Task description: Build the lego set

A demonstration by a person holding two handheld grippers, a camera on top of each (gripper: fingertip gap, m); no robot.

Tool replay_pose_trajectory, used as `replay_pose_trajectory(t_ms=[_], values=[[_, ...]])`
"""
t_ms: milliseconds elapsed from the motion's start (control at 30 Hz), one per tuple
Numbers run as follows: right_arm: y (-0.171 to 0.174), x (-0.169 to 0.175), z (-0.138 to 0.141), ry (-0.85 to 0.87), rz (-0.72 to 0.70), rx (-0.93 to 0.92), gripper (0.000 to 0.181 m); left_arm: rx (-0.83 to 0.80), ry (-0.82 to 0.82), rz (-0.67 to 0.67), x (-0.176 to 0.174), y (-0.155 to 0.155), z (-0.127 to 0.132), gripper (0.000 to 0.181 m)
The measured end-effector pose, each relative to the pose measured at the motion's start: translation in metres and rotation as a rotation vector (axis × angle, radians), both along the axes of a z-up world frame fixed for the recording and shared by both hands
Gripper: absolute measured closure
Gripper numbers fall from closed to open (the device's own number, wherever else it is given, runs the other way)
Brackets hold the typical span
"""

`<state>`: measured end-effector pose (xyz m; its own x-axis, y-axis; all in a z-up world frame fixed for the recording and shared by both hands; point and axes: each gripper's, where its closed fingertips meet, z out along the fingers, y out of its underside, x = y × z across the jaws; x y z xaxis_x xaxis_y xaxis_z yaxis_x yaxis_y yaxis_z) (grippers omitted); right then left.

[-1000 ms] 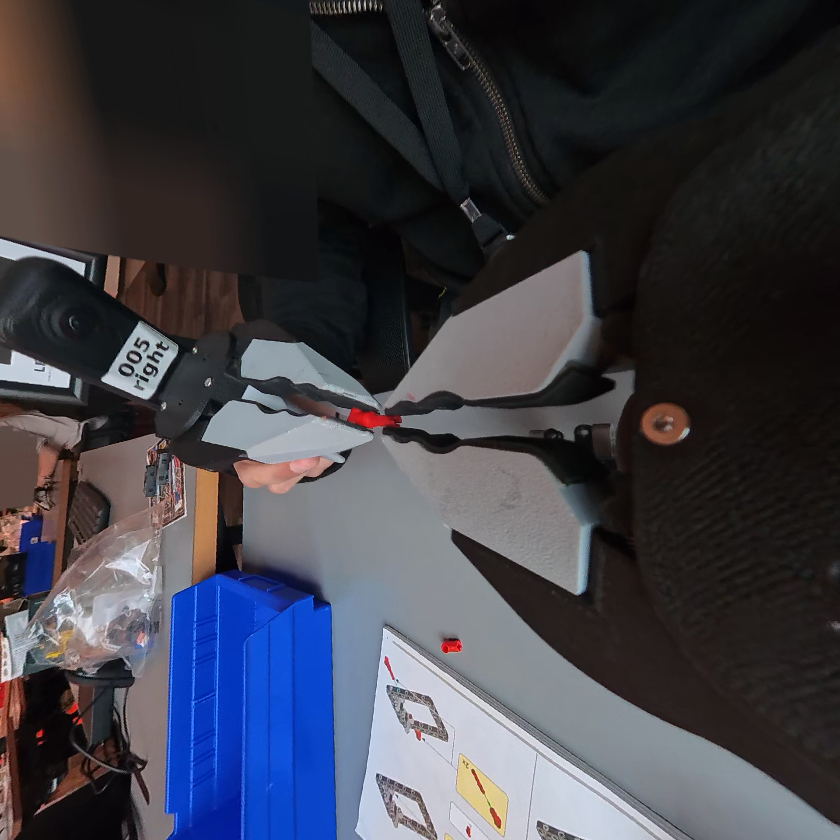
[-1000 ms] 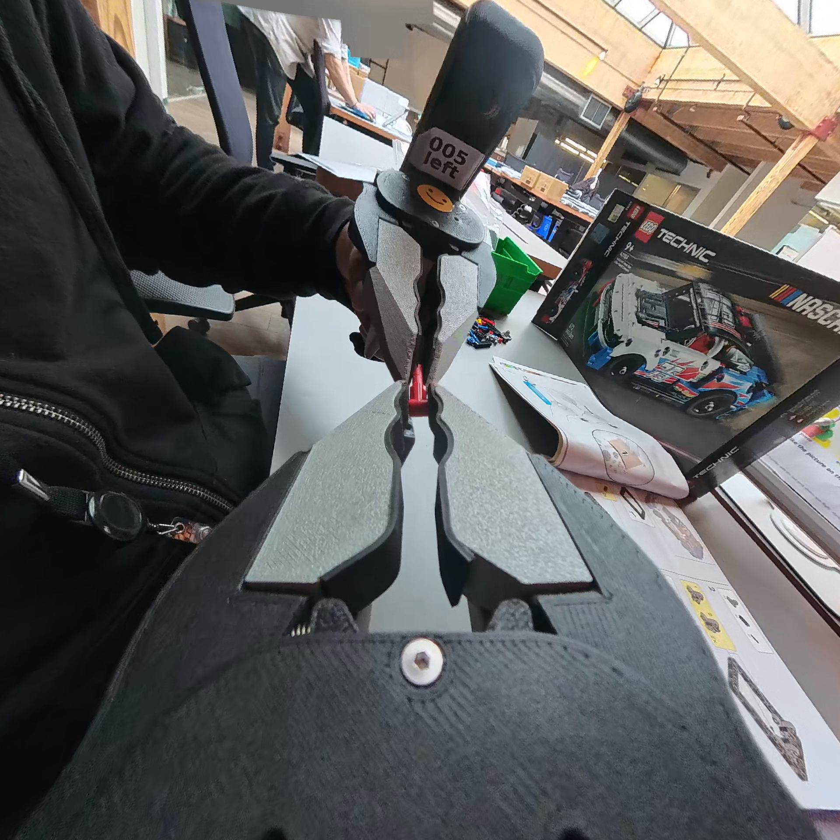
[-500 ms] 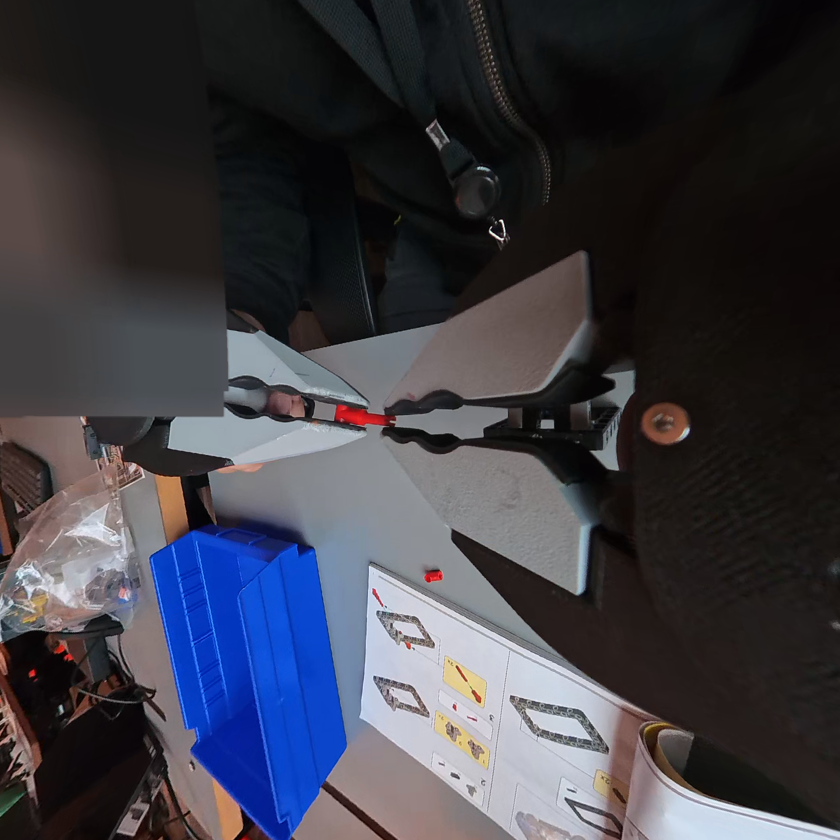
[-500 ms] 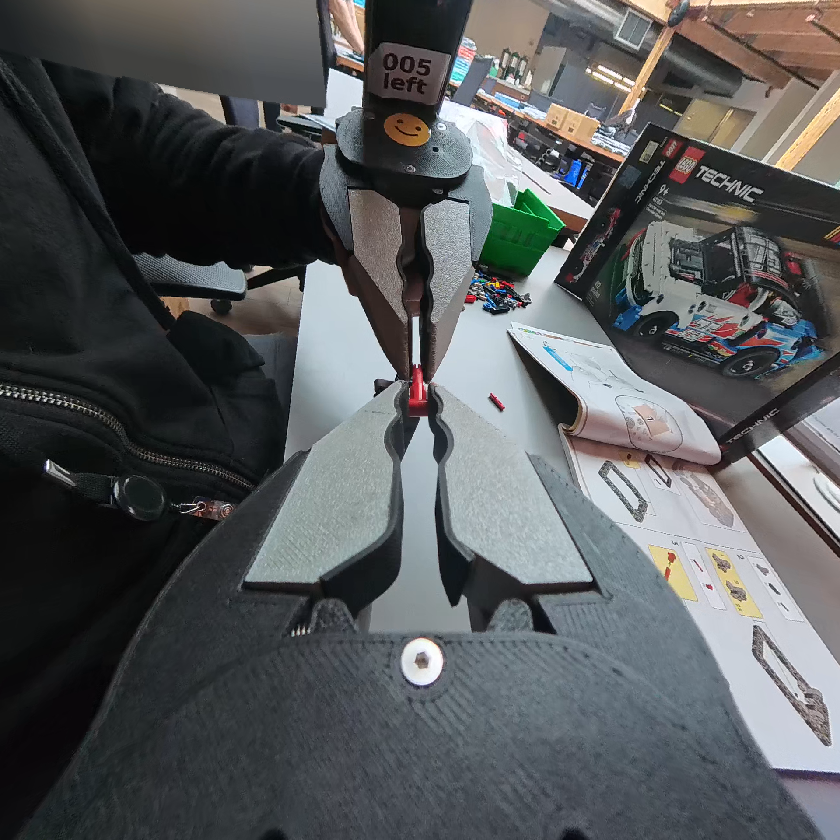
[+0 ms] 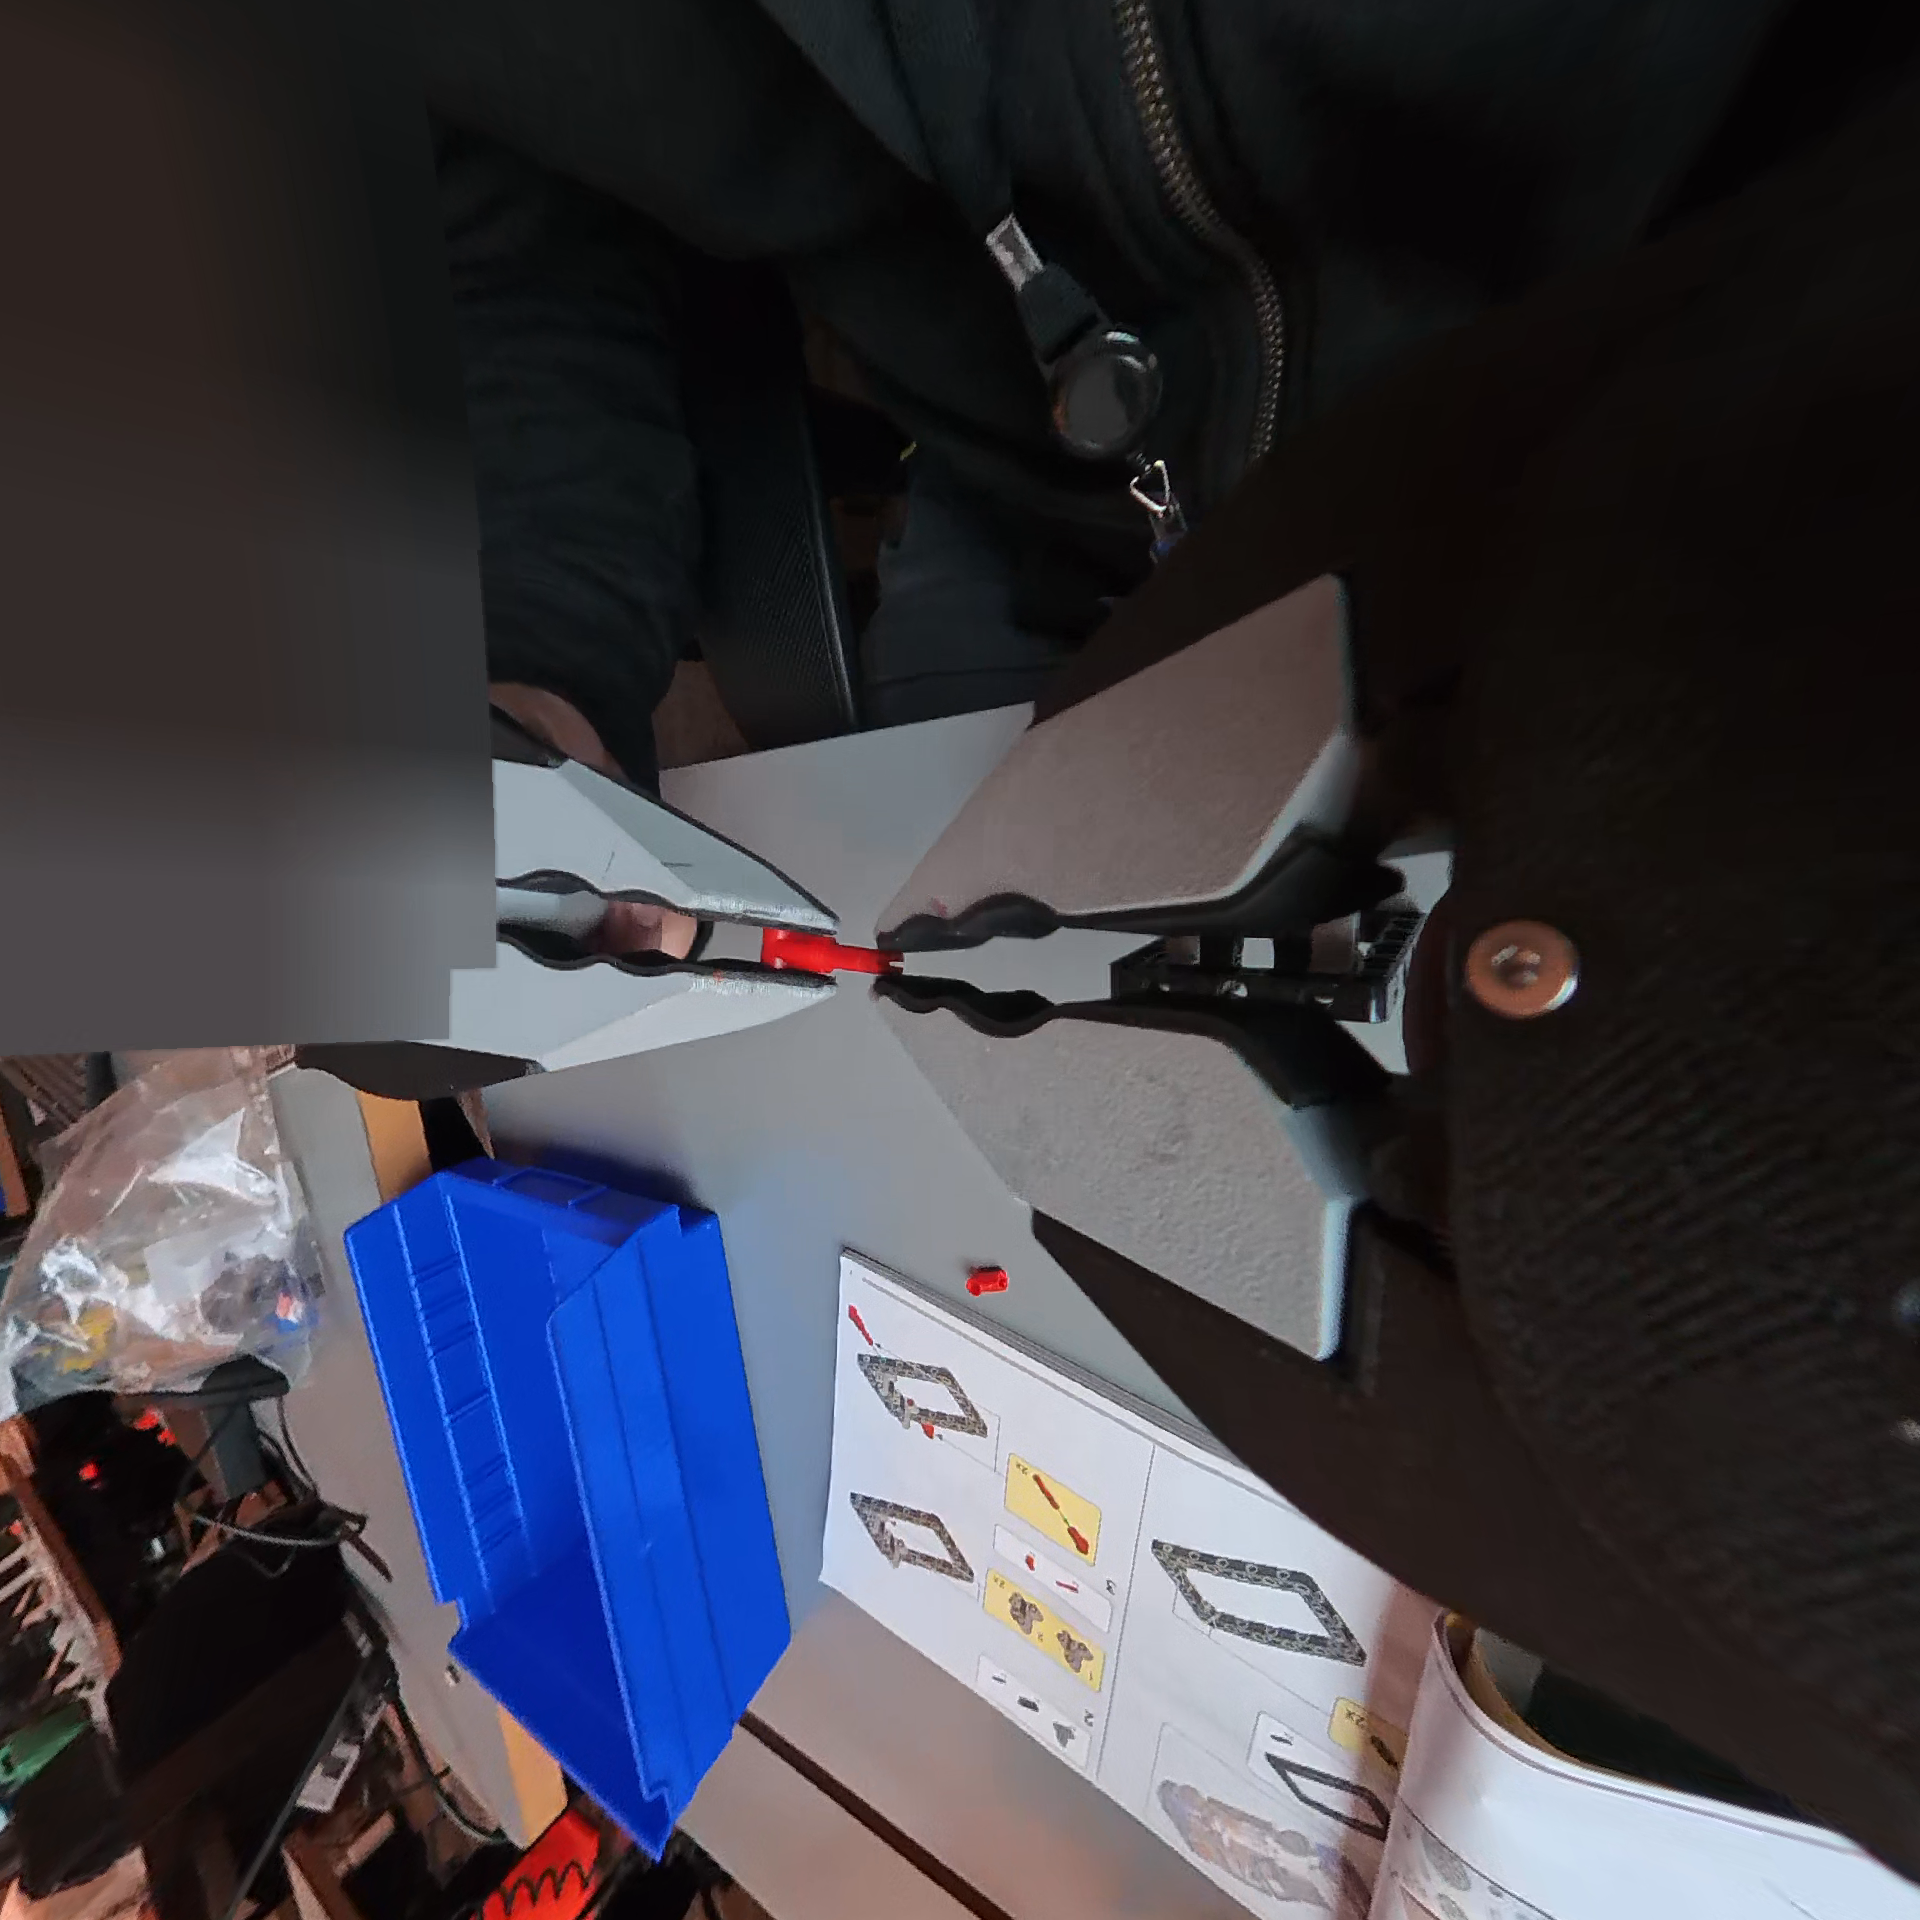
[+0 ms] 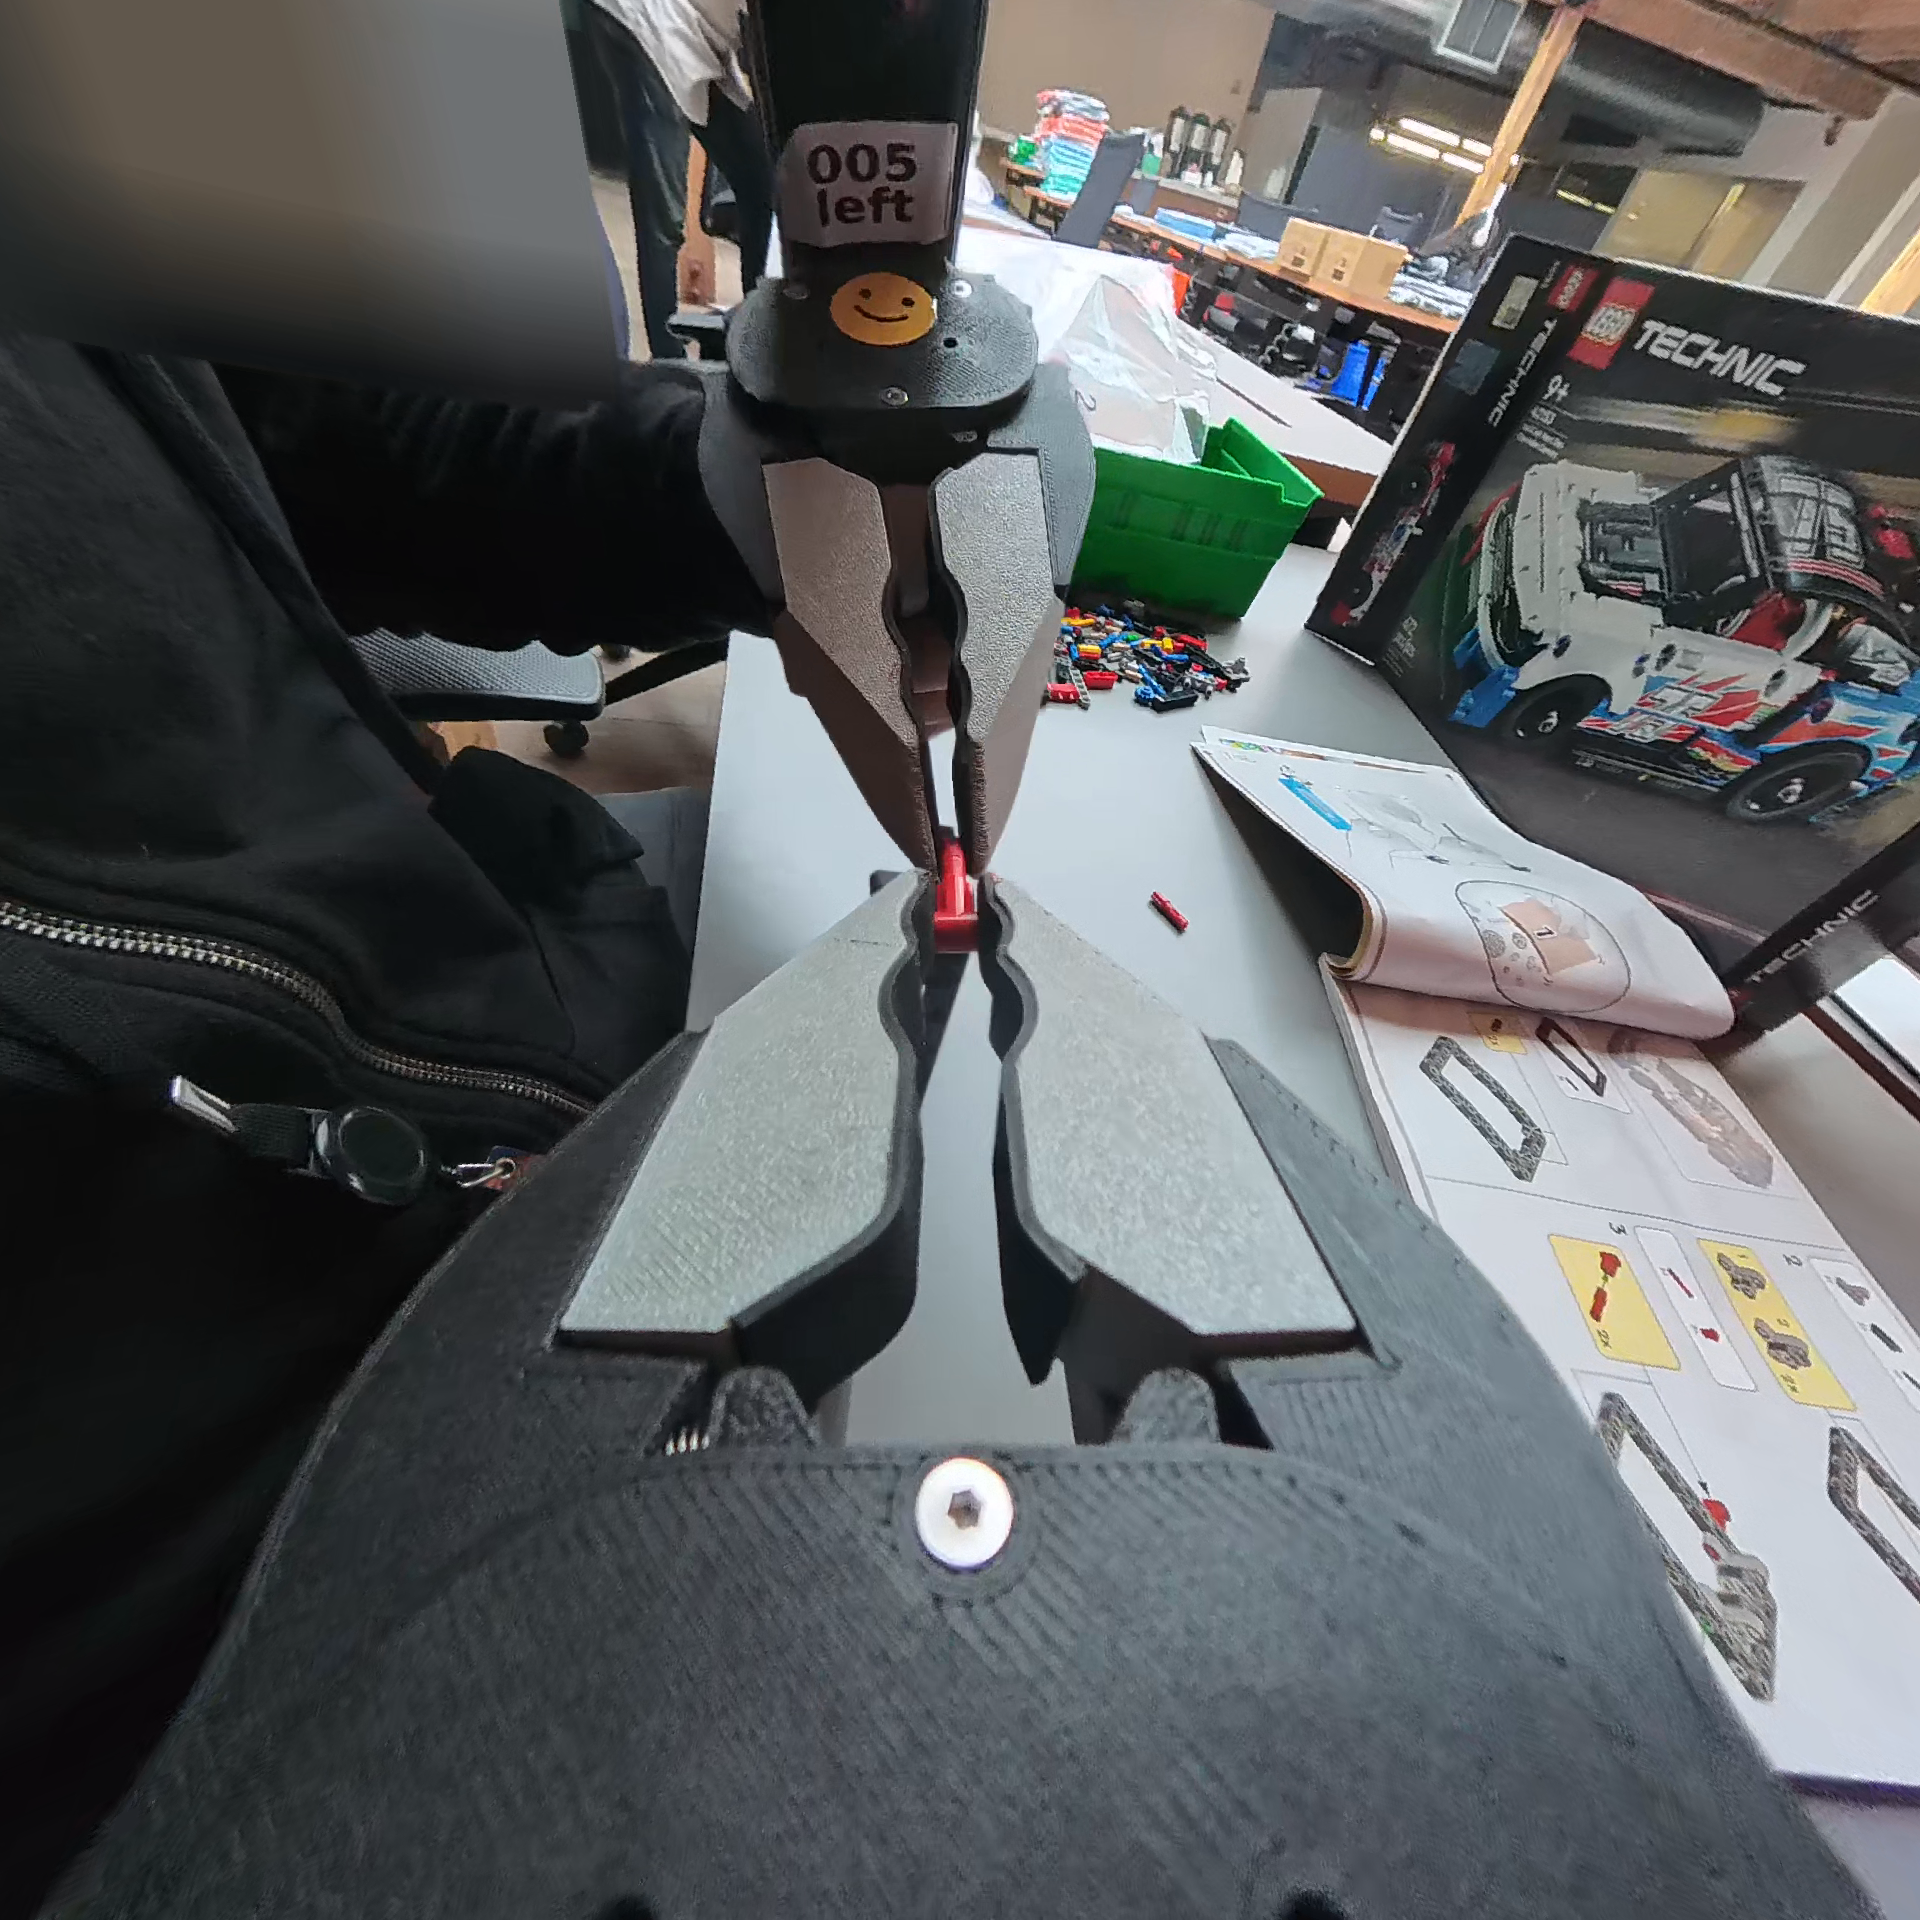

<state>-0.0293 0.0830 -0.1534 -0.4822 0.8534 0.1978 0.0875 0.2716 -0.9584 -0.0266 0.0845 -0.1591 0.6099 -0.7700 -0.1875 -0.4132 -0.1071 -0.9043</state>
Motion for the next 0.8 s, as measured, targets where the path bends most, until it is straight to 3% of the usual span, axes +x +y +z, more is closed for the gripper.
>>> replay_pose_trajectory(t_ms=[133, 367, 500, 800], values=[[-0.0019, 0.0021, 0.0019, 0.004, 0.017, -0.011, 0.176, 0.059, 0.025, -0.026, 0.0034, -0.0052, 0.0016, 0.171], [-0.0031, 0.0008, 0.001, 0.017, 0.011, 0.002, 0.176, 0.08, 0.117, 0.003, -0.0005, -0.0025, -0.0025, 0.179], [-0.0034, 0.0012, 0.0084, 0.063, 0.023, -0.052, 0.177, 0.107, 0.041, -0.018, 0.0004, -0.0038, 0.007, 0.179], [-0.0086, -0.0019, 0.0011, 0.04, 0.039, -0.018, 0.176, 0.141, 0.083, -0.036, 0.0044, -0.0051, 0.0046, 0.179]])
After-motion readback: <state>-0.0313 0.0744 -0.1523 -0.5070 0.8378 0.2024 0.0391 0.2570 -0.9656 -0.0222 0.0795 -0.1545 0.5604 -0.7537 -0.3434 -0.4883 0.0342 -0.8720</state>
